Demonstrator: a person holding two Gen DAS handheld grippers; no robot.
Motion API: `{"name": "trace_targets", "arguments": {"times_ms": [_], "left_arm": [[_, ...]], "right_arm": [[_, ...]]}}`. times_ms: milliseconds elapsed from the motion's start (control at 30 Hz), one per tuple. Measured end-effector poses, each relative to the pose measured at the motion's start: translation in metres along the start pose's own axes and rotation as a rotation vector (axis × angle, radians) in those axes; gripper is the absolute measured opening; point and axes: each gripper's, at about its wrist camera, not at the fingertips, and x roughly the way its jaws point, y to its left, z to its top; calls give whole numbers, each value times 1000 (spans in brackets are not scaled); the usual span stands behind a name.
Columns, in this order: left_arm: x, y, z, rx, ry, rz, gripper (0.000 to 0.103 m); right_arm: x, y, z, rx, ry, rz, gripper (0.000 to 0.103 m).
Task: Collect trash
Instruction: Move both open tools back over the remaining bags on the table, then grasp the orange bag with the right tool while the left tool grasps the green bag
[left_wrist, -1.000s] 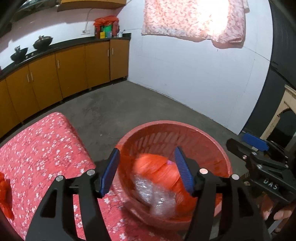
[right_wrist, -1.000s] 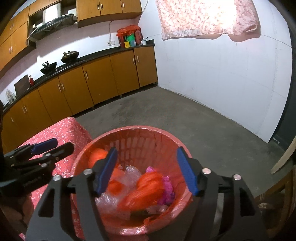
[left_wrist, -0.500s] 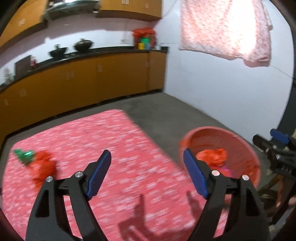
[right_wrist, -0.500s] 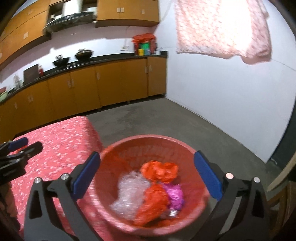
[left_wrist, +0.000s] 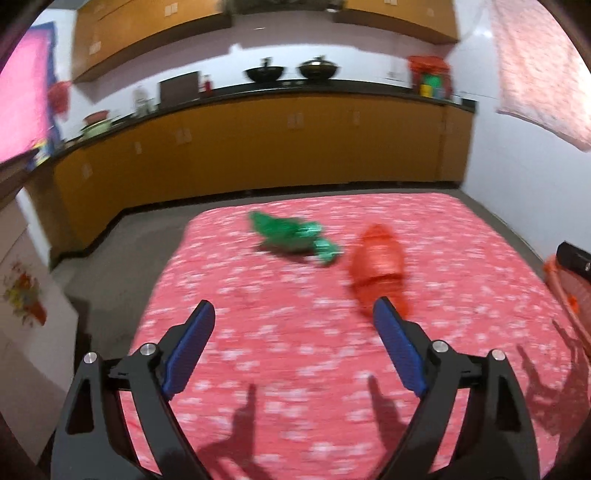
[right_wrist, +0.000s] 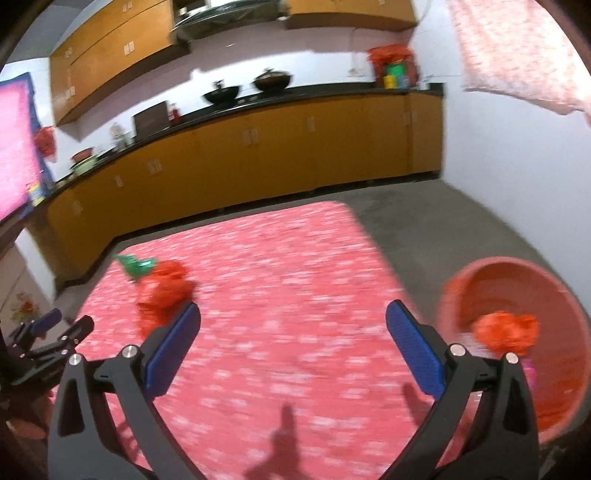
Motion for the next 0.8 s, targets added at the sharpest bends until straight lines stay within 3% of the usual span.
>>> {"name": "trace_targets", "arguments": {"times_ms": [133, 300, 500, 633, 733, 800], "left_arm": [[10, 36, 0, -35, -11, 64, 87], [24, 71, 2, -96, -14, 111, 87], [42, 86, 8, -105, -5, 127, 87], [52, 85, 15, -85, -4, 113, 87], [60, 79, 23, -82, -5, 89, 88], [64, 73, 27, -86, -3, 71, 89]], "right_arm": [[33, 59, -1, -52, 54, 74, 88], [65, 112, -6, -85, 107, 135, 86], [106, 141, -9, -103, 167, 123, 82], [129, 144, -10, -99, 216, 110, 70], [139, 142, -13, -90, 257, 138, 48], [140, 138, -16, -91, 272, 154, 41]]}}
